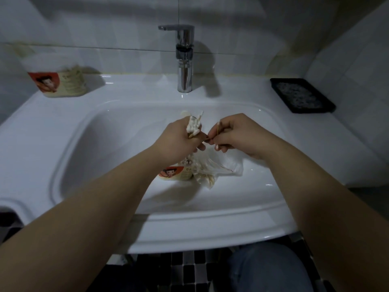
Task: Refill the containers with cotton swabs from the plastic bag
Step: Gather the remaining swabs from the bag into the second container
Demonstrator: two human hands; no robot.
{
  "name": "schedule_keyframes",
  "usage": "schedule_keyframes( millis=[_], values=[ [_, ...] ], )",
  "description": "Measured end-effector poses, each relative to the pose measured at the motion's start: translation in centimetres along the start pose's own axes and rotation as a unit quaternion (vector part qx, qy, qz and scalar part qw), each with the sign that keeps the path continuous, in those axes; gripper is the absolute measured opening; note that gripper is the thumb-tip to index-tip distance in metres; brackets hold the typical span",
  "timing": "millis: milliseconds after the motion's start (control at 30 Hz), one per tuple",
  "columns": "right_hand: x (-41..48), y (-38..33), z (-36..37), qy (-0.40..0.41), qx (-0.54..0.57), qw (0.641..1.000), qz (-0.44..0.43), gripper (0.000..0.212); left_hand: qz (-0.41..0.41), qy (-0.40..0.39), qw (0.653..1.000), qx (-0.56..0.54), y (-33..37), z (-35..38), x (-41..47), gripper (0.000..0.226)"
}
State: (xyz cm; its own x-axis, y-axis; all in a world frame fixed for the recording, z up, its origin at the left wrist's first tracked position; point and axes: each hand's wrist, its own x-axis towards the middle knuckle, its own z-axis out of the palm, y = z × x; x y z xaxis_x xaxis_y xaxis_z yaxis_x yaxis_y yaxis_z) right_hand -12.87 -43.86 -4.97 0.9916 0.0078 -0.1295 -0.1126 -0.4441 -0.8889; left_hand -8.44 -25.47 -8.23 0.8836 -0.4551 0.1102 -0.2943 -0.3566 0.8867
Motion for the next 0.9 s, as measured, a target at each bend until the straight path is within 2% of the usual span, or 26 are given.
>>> schedule_keyframes(
  millis=[100, 267, 400, 500, 700, 833, 900],
  values=[
    [0.2, 0.2, 0.0, 0.008, 0.001, 1.000, 0.011, 0.017, 0.013, 0.002, 1.000, 0.019, 0.1, -0.2, -0.1, 0.016],
    [0.9, 0.9, -0.3, 0.049, -0.043, 0.998, 0.028, 0.016, 0.004, -0.001, 0.998, 0.065, -0.3, -0.3, 0.2, 0.005],
    [0.7, 0.8, -0.4, 0.068, -0.006, 0.997, 0.031, 0.014, -0.036, 0.030, 0.999, 0.009, -0.4, 0.0, 0.3, 0.011],
    [0.3, 0.4, -0.1, 0.058, 0.027, 0.997, 0.030, 0.020, -0.038, 0.036, 0.998, -0.029, -0.3, 0.0, 0.4, 0.020],
    [0.3, 0.3, 0.8, 0.010, 0.005, 1.000, 0.021, 0.023, -0.003, 0.035, 0.999, -0.029, -0.3, 0.4, -0.2, 0.016],
    [0.0, 0.0, 1.3, -0.012, 0.004, 1.000, 0.014, 0.025, -0.021, 0.051, 0.998, 0.007, -0.6, 0.8, 0.1, 0.011],
    [-0.1, -0.2, 1.3, -0.002, 0.011, 1.000, 0.011, 0.031, -0.039, 0.066, 0.997, -0.027, -0.6, 0.8, 0.3, 0.011]
  ],
)
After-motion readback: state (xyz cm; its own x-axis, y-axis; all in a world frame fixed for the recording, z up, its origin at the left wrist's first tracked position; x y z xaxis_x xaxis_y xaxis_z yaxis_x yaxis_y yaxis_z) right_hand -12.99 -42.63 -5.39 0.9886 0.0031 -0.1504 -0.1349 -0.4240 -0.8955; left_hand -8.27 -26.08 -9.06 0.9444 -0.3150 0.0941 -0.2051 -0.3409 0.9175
